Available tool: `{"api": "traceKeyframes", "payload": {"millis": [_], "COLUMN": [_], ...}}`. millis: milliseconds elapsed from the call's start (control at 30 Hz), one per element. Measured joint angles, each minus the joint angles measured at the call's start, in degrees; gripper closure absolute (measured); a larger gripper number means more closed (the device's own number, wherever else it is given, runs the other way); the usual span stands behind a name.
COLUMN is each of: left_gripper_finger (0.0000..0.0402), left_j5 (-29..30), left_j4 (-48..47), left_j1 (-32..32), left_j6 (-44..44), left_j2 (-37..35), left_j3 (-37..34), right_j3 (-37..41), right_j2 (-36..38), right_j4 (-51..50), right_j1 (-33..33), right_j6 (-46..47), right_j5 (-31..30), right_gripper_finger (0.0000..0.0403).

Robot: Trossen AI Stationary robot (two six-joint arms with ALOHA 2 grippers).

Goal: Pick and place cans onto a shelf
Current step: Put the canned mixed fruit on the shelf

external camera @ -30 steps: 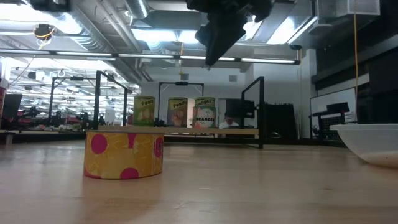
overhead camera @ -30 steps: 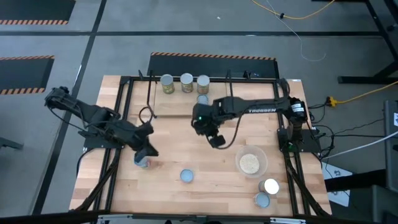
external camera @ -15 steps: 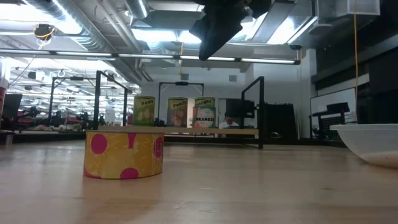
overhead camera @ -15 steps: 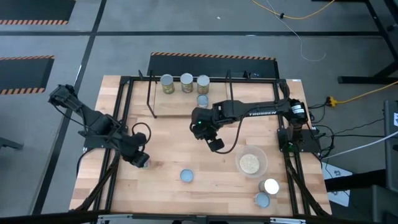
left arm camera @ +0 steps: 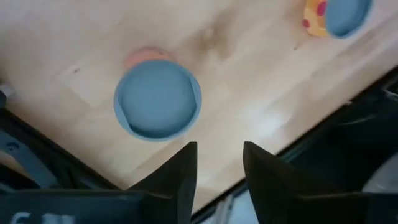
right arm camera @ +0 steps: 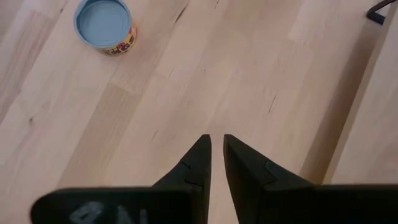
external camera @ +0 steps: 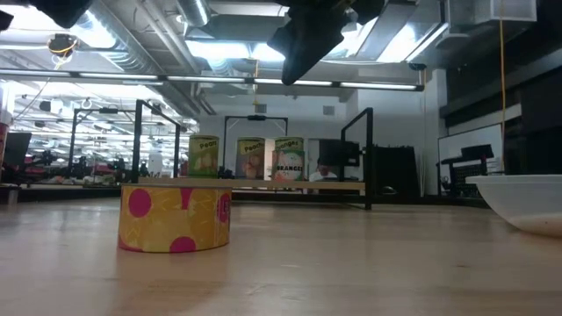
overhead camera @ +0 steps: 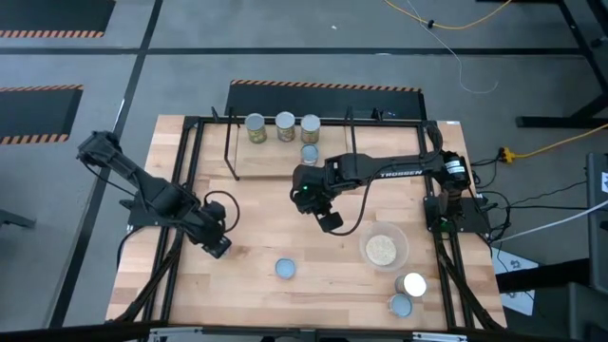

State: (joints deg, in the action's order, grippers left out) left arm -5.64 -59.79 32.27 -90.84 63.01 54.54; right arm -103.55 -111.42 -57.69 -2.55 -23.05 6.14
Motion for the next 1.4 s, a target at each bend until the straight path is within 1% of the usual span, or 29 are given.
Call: {"api": "traceKeyframes", "payload": {"millis": [200,800,1067,1200,1400], "left_gripper_finger": [0.0273,0.0275,0.0276,0.0292,0.0342], "left_j5": [1.6,3.6,3.6,3.5,4.0], "left_j4": [-0.2,0.4,0.4,0.2,0.6], "left_j1": [0.0,0.0,0.0,0.0,0.0], "left_j6": [4.4,6.0,6.0,6.0,6.0], "left_j2": [3.6,15.4,19.0,19.4,19.5], "left_j3": [0.0,0.0,0.2,0.2,0.2], "right_j3": [0.0,0.0,0.0,0.0,0.0], "right_j2": [0.0,0.0,0.0,0.0,0.0], "right_j4": [0.1,0.1,-1.6,-6.0,-13.7], "right_j1": [0.0,0.0,0.1,0.4,1.2], "right_j6": [0.0,-0.1,0.0,0.2,2.3], "right_j5": [0.0,0.0,0.0,0.1,0.1], "right_gripper_finger": [0.0353,0.0353,0.0353,0.0353,0.0353]}}
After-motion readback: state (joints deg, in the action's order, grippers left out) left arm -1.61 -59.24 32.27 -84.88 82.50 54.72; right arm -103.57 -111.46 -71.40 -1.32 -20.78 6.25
